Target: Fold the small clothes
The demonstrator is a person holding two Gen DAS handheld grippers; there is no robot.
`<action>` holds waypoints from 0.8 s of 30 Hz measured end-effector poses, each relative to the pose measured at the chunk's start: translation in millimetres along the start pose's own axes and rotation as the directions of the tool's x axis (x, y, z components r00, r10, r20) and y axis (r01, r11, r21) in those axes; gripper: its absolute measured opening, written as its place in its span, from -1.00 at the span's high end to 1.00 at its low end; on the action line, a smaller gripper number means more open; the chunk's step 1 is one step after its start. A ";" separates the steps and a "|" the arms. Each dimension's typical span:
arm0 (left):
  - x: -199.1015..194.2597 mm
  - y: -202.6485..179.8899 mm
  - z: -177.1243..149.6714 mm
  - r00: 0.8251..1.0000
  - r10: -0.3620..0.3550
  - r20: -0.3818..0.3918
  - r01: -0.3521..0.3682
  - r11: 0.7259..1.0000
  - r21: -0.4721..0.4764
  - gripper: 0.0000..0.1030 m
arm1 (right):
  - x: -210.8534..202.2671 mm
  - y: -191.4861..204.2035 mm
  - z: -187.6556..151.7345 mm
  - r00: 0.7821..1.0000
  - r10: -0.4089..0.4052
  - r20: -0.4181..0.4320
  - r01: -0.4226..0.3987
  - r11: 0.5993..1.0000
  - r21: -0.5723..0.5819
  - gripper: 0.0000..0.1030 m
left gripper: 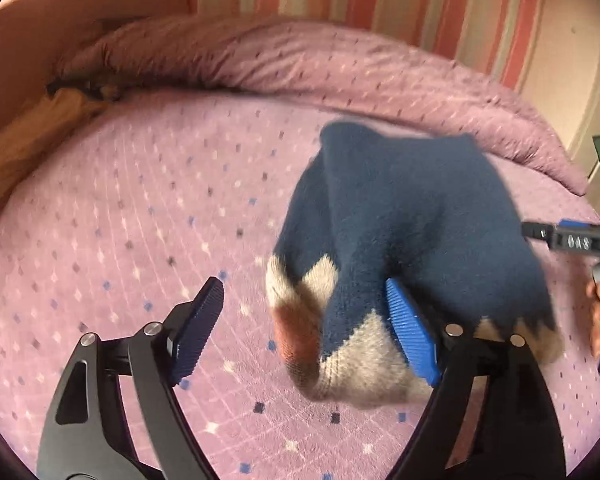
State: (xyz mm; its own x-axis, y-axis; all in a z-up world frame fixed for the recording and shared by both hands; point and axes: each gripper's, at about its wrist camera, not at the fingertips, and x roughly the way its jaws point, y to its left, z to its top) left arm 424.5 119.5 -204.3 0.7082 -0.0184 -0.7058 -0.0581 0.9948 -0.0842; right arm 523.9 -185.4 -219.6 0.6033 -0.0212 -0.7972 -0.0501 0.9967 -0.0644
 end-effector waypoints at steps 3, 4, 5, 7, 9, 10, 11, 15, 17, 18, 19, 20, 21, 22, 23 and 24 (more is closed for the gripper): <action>-18.5 0.2 13.2 0.998 0.025 0.058 -0.027 0.999 0.031 -0.60 | -9.8 -7.1 13.3 0.999 0.002 0.047 -0.003 0.999 0.034 -0.96; -19.0 0.7 17.0 0.997 0.037 0.061 -0.039 0.999 0.034 -0.60 | -9.8 -7.3 17.7 0.999 0.000 0.050 -0.002 0.999 0.037 -0.96; -17.1 1.3 21.6 0.997 0.045 0.059 -0.047 0.998 0.039 -0.60 | -8.8 -5.9 21.5 0.999 0.000 0.048 -0.001 0.999 0.032 -0.96; -4.3 1.9 26.2 0.995 0.100 0.021 -0.101 0.993 0.066 -0.59 | -7.6 -1.3 26.8 0.999 -0.003 0.046 0.003 1.000 0.018 -0.96; 17.6 3.2 19.3 0.990 0.115 -0.075 -0.108 0.990 0.092 -0.56 | -6.0 3.0 29.7 0.999 -0.005 0.043 0.005 1.000 0.006 -0.96; 25.3 2.9 14.7 0.988 0.111 -0.108 -0.100 0.990 0.101 -0.53 | -3.3 5.2 29.9 0.999 -0.005 0.036 0.005 1.000 0.002 -0.96; 31.6 2.6 9.6 0.986 0.104 -0.127 -0.091 0.990 0.105 -0.52 | 1.5 8.6 29.3 1.000 -0.003 0.021 0.003 1.000 -0.009 -0.96; 43.5 5.1 1.3 0.986 0.074 -0.151 -0.063 0.995 0.075 -0.51 | 15.8 15.7 18.9 1.000 -0.016 -0.018 0.016 0.999 -0.041 -0.96; 47.4 7.1 2.3 0.985 0.060 -0.159 -0.049 0.996 0.072 -0.51 | 15.2 12.0 15.7 1.000 -0.008 -0.014 0.008 1.000 -0.022 -0.96; 46.5 9.2 3.7 0.986 0.044 -0.162 -0.035 0.998 0.061 -0.51 | 13.4 9.3 14.8 1.000 -0.002 -0.013 0.002 1.000 -0.007 -0.96; 42.0 13.7 6.1 0.987 0.023 -0.160 -0.016 0.999 0.045 -0.51 | 10.9 6.7 14.1 1.000 0.006 -0.010 -0.005 1.000 0.005 -0.96; 38.5 14.9 7.5 0.988 0.018 -0.154 -0.012 0.999 0.041 -0.51 | 5.9 3.1 13.1 1.000 0.027 -0.003 -0.027 0.999 0.017 -0.96; 32.5 16.4 9.1 0.990 0.015 -0.143 -0.010 0.999 0.036 -0.51 | 0.7 -0.6 11.6 0.999 0.054 0.003 -0.054 0.998 0.029 -0.96; 22.2 19.3 11.0 0.992 0.007 -0.122 -0.004 1.000 0.028 -0.51 | -6.3 -7.2 8.0 0.995 0.101 0.002 -0.101 0.993 0.054 -0.96; 13.9 20.5 11.8 0.994 -0.004 -0.107 0.007 1.000 0.028 -0.51 | -10.0 -11.3 5.3 0.990 0.140 -0.006 -0.139 0.988 0.070 -0.96; 0.5 21.9 14.1 0.997 -0.006 -0.078 0.008 0.999 0.031 -0.51 | -13.5 -15.2 1.4 0.983 0.182 -0.017 -0.181 0.980 0.083 -0.96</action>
State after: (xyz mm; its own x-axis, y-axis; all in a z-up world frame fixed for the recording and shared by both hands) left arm 433.5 142.6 -196.6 0.6516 -0.0319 -0.7579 -0.0308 0.9972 -0.0685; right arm 517.7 -200.2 -207.0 0.5705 0.1597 -0.8056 -0.0921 0.9872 0.1305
